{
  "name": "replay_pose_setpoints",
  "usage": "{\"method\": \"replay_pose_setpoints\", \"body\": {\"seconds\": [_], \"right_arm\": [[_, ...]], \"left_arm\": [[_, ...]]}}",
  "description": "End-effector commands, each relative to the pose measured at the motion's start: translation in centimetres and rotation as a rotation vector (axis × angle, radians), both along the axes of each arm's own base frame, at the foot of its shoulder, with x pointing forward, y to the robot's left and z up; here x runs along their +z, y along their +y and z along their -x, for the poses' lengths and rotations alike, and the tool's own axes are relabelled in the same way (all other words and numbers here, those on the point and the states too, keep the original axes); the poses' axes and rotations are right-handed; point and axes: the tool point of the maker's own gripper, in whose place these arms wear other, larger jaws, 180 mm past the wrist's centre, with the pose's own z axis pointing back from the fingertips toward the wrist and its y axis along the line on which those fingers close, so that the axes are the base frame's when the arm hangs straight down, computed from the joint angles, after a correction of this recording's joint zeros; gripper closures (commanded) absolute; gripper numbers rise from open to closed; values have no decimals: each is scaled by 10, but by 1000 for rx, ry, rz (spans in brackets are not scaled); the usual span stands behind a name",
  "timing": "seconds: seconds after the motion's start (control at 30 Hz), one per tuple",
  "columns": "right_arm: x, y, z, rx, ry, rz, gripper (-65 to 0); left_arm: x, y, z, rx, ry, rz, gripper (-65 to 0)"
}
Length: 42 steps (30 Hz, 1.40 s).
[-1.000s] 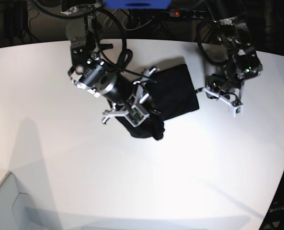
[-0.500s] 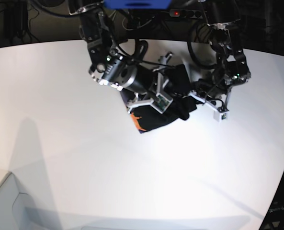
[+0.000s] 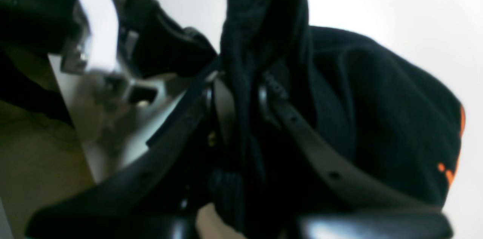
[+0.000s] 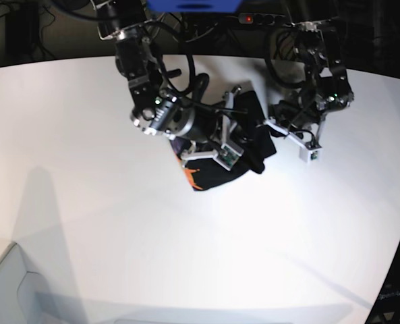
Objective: Layout the t-shirt on the table in an organized manner, then fold the t-shirt properly
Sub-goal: 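Lower the folded end onto the shirt and open the right gripper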
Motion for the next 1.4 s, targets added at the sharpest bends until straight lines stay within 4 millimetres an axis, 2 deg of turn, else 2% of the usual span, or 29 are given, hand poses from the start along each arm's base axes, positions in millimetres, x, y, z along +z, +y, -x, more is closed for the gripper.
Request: {"method": "replay_pose_setpoints", "body": {"seconds": [0.0, 0.07, 0.13, 0.23, 0.4, 0.47, 0.53, 0.67, 0.87, 1.03, 1.1, 1.27, 1.37], "right_arm": [[21, 7, -10, -12, -43, -63, 0], [21, 6, -12, -26, -42, -61, -2], [20, 6, -11, -29, -37, -60, -45], [20, 6, -10, -32, -33, -64, -140], [21, 7, -9, -33, -36, -68, -336], [27, 7, -7, -37, -50, -82, -380], [40, 5, -7, -45, -86, -98, -383], [67, 2, -7, -56, -156, -125, -383], [88, -8, -3, -78, -215, -142, -383], [69, -39, -10, -178, -165, -116, -382], [58, -43, -9, -191, -135, -109, -382], [30, -54, -10, -222, -58, -82, -383], [22, -53, -3, -221, -34, -79, -383]], "left_arm": [[-8, 6, 11, 4, 60, -33, 0], [-8, 6, 11, 4, 59, -33, 0], [-10, 7, 15, 4, 67, -34, 0], [-8, 7, 15, 4, 62, -34, 0], [-6, 7, 14, 4, 56, -36, 0], [-7, 7, 15, 6, 59, -36, 0], [-11, 8, 23, 7, 76, -36, 0], [-5, 10, 23, 6, 58, -47, 0], [11, 22, 30, 1, 17, -96, 0], [28, 40, 41, 54, -21, -107, 0], [37, 46, 40, 98, -55, -51, 0], [57, 38, 30, 160, -140, 153, -1], [66, 29, 23, 161, -173, 225, -4]]}}
